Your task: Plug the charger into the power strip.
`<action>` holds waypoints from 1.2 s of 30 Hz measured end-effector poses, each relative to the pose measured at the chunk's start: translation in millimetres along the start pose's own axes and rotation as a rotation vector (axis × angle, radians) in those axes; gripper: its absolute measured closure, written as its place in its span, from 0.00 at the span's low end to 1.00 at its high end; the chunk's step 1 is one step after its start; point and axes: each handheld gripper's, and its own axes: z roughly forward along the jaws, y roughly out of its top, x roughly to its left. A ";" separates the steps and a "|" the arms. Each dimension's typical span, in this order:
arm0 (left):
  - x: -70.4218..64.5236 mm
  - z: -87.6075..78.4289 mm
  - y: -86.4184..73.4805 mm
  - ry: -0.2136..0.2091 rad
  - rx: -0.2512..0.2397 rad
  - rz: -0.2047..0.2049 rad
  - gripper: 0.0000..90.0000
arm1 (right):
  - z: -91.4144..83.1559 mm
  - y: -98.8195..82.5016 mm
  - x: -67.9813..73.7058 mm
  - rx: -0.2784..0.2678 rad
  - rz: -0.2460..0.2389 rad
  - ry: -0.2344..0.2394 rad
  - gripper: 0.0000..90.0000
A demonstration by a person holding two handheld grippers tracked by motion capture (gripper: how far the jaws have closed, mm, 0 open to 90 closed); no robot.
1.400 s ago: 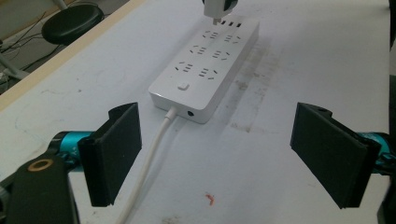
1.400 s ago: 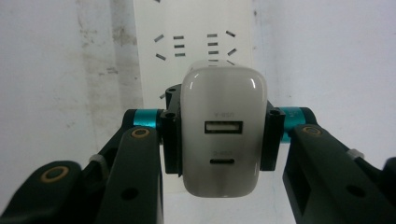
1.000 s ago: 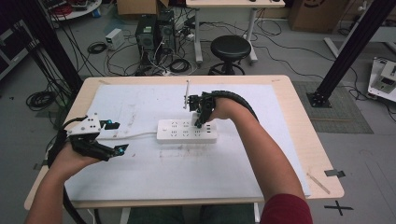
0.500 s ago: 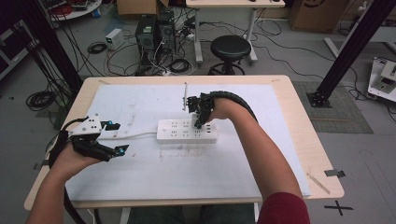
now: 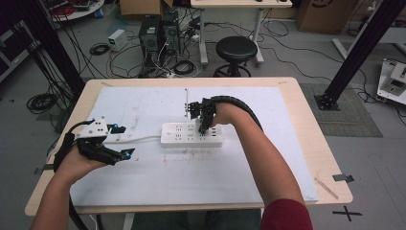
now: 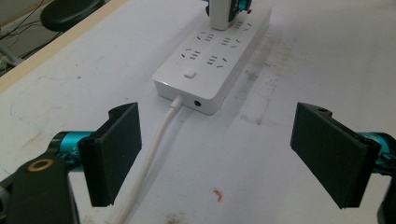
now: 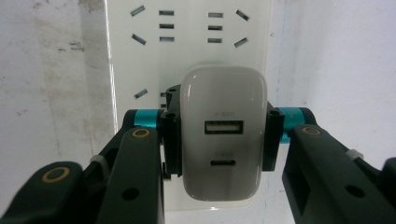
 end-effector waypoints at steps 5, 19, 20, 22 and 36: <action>-1.0 5.9 2.9 0.000 0.005 0.001 0.18 | 1.9 2.6 -0.5 0.030 0.019 0.006 0.71; -0.7 9.1 5.1 -0.009 0.016 0.009 0.18 | -9.1 -3.5 -4.0 -0.058 0.089 0.011 0.49; -0.3 9.1 5.2 -0.009 0.015 0.007 0.18 | -16.5 -6.2 -2.5 -0.094 0.099 0.002 0.49; 0.5 9.1 6.3 0.002 0.011 0.000 0.18 | -30.9 -13.4 1.2 -0.171 0.131 -0.024 0.41; -2.6 5.5 26.2 0.007 -0.040 0.012 0.18 | -66.4 -98.9 66.2 -0.685 0.429 -0.063 0.23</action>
